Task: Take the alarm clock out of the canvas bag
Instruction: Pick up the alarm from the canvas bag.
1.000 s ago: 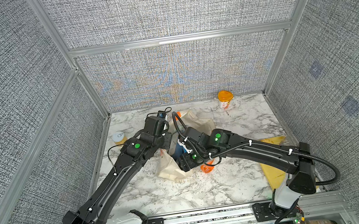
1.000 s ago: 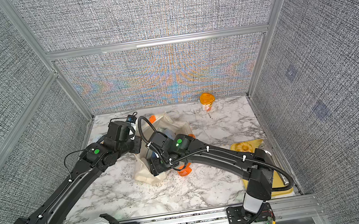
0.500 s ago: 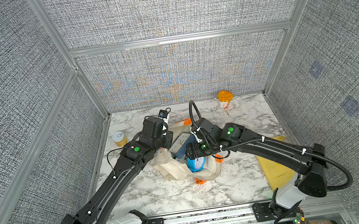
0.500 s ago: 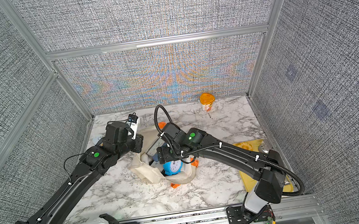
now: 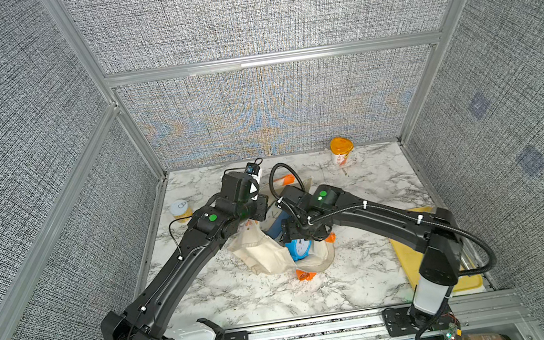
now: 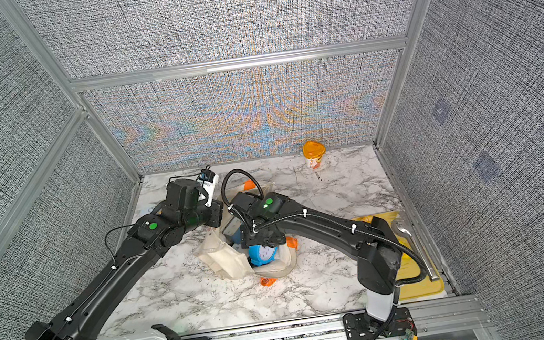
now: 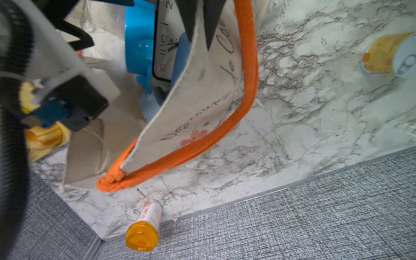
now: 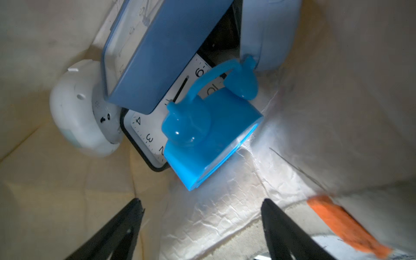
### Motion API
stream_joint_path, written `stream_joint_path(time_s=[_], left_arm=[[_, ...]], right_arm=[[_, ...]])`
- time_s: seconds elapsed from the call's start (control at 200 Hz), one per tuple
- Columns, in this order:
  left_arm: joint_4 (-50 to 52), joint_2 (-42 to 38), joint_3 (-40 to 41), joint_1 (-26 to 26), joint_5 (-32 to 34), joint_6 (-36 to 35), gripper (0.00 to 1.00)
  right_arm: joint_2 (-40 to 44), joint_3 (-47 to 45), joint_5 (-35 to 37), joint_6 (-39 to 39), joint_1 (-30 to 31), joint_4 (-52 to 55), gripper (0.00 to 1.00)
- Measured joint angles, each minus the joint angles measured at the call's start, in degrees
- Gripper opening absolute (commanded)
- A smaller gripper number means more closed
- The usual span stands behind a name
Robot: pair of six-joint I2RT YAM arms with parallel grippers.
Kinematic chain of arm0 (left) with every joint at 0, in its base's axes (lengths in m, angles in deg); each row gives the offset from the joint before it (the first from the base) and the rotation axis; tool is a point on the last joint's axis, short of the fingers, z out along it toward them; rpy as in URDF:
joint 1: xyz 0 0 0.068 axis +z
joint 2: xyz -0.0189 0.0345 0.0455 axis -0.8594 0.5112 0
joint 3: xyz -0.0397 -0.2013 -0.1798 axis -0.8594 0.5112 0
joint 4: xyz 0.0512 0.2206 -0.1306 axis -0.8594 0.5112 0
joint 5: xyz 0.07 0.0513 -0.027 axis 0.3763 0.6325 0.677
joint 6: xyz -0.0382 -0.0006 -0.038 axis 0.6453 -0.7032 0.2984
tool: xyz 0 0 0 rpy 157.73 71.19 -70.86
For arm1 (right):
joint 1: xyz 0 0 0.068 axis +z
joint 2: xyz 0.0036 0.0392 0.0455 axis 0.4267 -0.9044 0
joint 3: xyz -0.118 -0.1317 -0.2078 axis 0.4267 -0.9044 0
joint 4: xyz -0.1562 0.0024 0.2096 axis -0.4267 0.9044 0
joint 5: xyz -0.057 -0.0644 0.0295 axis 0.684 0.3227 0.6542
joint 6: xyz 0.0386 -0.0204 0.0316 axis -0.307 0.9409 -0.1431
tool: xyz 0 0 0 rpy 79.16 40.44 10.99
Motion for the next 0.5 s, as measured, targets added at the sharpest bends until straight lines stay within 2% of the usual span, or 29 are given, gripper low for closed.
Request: stream_joint_path(time_s=[0.165,0.5], left_arm=[[1.0,0.1,-0.5,0.3,-1.8,1.6,0.00],[0.6,-0.8,1.2,1.1,3.1,4.9,0.00]], right_arm=[[-4.4,5.6,3.9,-2.1,-0.2,2.9,0.85],[-12.7,15.9,10.6,-3.6,-1.3,13.1,0.77]])
